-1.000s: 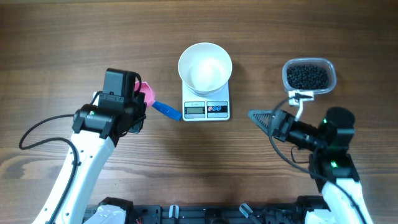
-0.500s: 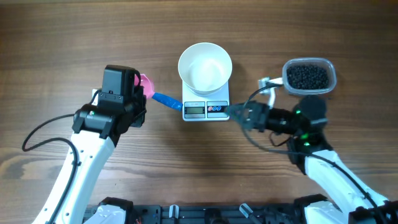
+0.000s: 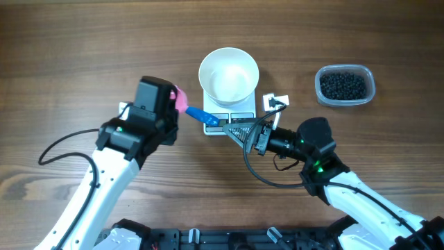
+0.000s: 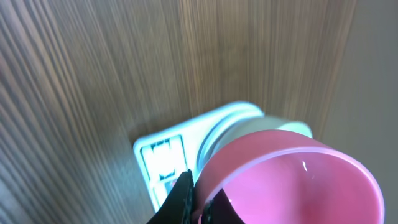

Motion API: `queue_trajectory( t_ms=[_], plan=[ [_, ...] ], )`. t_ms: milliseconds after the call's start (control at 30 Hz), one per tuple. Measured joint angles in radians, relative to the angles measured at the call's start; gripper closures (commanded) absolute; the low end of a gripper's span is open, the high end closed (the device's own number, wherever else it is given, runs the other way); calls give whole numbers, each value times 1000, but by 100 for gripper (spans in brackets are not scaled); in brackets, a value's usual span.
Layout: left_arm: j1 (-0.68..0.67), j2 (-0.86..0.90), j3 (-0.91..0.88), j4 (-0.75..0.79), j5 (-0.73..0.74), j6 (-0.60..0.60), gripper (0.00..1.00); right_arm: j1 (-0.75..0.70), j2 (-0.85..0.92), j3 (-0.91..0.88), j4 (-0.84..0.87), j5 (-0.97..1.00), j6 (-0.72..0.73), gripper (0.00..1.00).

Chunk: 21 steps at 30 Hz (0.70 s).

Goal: Scoop item into bowl and weigh 150g on scale

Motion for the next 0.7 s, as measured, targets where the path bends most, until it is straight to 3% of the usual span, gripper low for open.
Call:
queue_trajectory(
  t_ms=[167, 300, 700],
  plan=[
    [-83, 0, 0, 0, 0, -34, 96, 36, 0, 0, 2, 111, -2, 32],
    [-127, 0, 0, 0, -1, -70, 96, 70, 0, 0, 2, 186, -4, 42],
    [-192, 1, 0, 0, -12, -108, 96, 170, 0, 0, 2, 306, 42, 50]
  ],
)
